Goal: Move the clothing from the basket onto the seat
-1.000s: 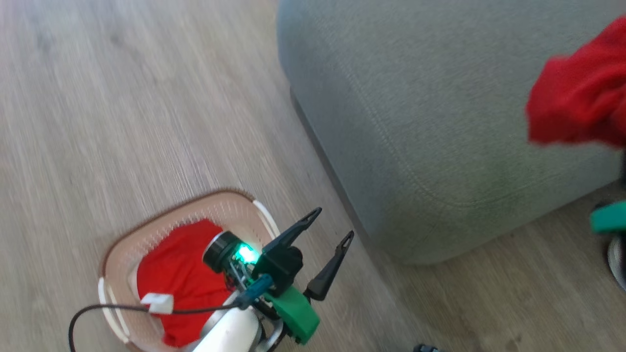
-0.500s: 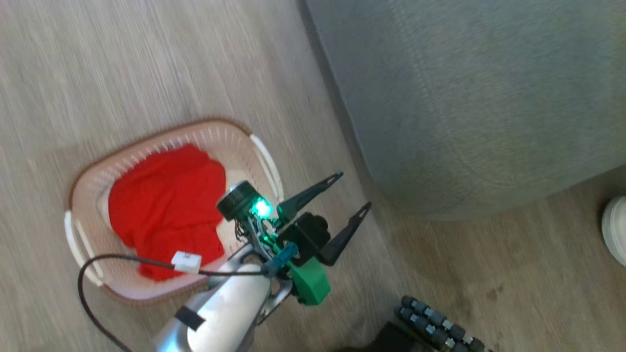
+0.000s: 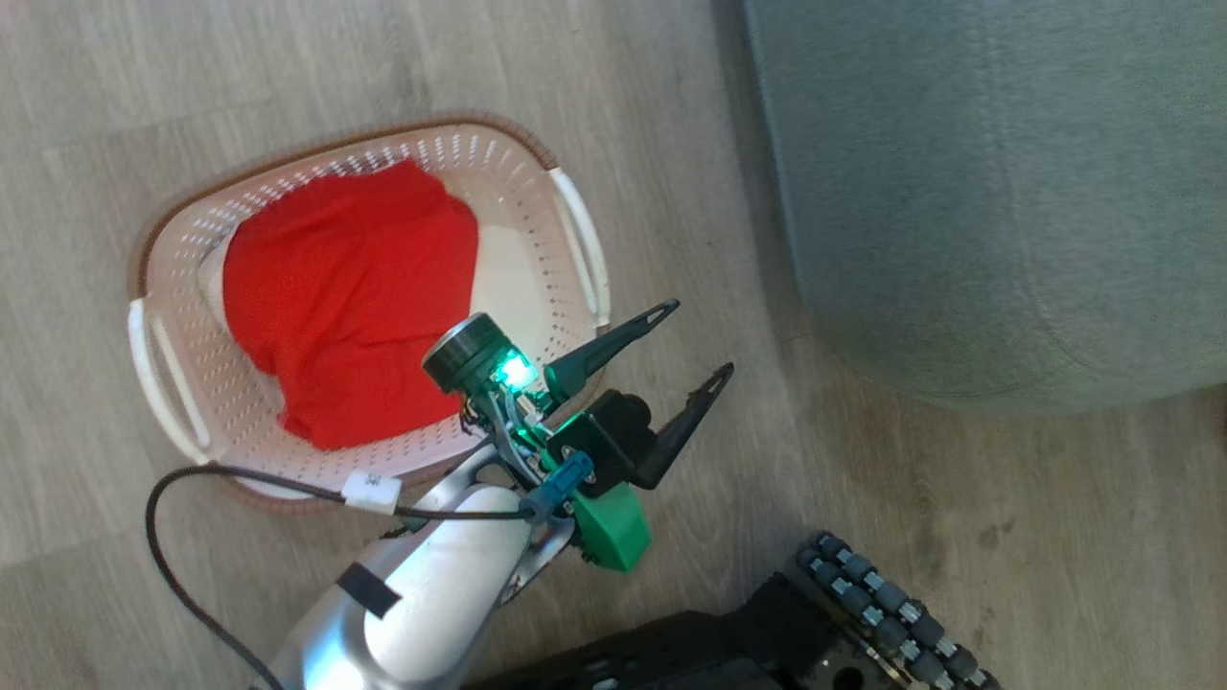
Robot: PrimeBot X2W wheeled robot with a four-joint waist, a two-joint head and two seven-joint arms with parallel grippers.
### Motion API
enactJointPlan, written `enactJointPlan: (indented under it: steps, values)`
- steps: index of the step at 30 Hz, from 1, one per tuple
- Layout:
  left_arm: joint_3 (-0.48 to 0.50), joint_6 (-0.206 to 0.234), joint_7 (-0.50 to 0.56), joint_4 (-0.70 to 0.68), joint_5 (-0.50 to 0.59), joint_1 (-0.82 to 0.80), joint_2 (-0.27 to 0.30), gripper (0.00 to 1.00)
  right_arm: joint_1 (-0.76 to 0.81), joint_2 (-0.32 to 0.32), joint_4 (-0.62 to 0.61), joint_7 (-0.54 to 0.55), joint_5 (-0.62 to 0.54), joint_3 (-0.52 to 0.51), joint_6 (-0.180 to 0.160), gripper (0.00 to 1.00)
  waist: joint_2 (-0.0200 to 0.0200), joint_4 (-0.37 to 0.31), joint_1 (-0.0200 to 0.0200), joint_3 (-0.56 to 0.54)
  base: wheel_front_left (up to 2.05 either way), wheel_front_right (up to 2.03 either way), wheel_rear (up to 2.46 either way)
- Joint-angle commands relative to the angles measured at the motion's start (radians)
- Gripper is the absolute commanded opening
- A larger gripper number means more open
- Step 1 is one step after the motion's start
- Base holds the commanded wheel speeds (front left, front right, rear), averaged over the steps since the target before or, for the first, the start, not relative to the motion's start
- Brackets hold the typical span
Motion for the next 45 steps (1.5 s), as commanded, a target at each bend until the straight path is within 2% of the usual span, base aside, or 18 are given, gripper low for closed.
enactJointPlan:
  steps: [1, 7, 16, 17, 18, 19, 20, 29, 36, 40, 45]
  values:
    - [0.009, 0.007, -0.005, -0.036, 0.011, -0.009, -0.005, 1.00, -0.002, -0.053, 0.015, -0.006, 0.001, 0.019, 0.000, 0.00, 0.0001, 0.028, -0.0001, 0.024, 0.00, 0.00, 0.00]
    - [0.003, 0.030, -0.005, -0.049, -0.002, -0.036, -0.015, 1.00, -0.046, -0.068, 0.157, -0.006, 0.020, 0.109, 0.000, 0.00, 0.0001, 0.061, -0.0001, 0.041, 0.00, 0.00, 0.00]
    - [-0.020, 0.046, -0.005, -0.045, -0.004, -0.052, -0.013, 1.00, -0.087, -0.071, 0.285, 0.000, 0.064, 0.265, 0.000, 0.00, 0.0001, 0.070, -0.0001, 0.050, 0.00, 0.00, 0.00]
    - [-0.021, 0.047, -0.005, -0.045, -0.005, -0.053, -0.013, 1.00, -0.091, -0.077, 0.290, -0.001, 0.066, 0.274, 0.000, 0.09, 0.0001, 0.070, -0.0001, 0.049, 0.00, 0.00, 0.00]
    - [-0.023, 0.048, -0.005, -0.044, -0.006, -0.055, -0.013, 1.00, -0.096, -0.080, 0.296, -0.003, 0.071, 0.276, 0.000, 0.74, 0.0001, 0.070, -0.0001, 0.047, 0.00, 0.00, 0.00]
    - [-0.023, 0.048, -0.005, -0.044, -0.006, -0.055, -0.013, 1.00, -0.096, -0.080, 0.296, -0.003, 0.071, 0.276, 0.000, 0.74, 0.0001, 0.070, -0.0001, 0.047, 0.00, 0.00, 0.00]
    - [-0.025, 0.049, -0.005, -0.045, -0.007, -0.056, -0.013, 1.00, -0.099, -0.078, 0.301, -0.004, 0.083, 0.274, 0.000, 1.00, 0.0001, 0.069, -0.0001, 0.043, 0.00, 0.00, 0.00]
    - [-0.035, 0.055, -0.005, -0.044, -0.030, -0.043, -0.019, 1.00, -0.049, -0.084, 0.272, -0.006, 0.102, 0.326, 0.000, 1.00, 0.0001, 0.050, -0.0001, -0.051, 0.00, 0.00, 0.00]
    - [-0.031, 0.060, -0.005, -0.062, -0.068, -0.029, -0.034, 1.00, 0.038, -0.113, 0.212, -0.006, 0.088, 0.441, 0.000, 1.00, 0.0001, 0.036, -0.0001, -0.172, 0.00, 0.00, 0.00]
    - [-0.018, 0.070, -0.005, -0.079, -0.091, -0.003, -0.039, 1.00, 0.082, -0.136, 0.152, -0.006, 0.097, 0.490, 0.000, 1.00, 0.0001, 0.033, -0.0001, -0.251, 0.00, 0.00, 0.00]
    - [0.012, 0.087, -0.005, -0.104, -0.115, 0.038, -0.041, 1.00, 0.146, -0.166, 0.012, -0.006, 0.134, 0.491, 0.000, 1.00, 0.0001, 0.044, -0.0001, -0.346, 0.00, 0.00, 0.00]
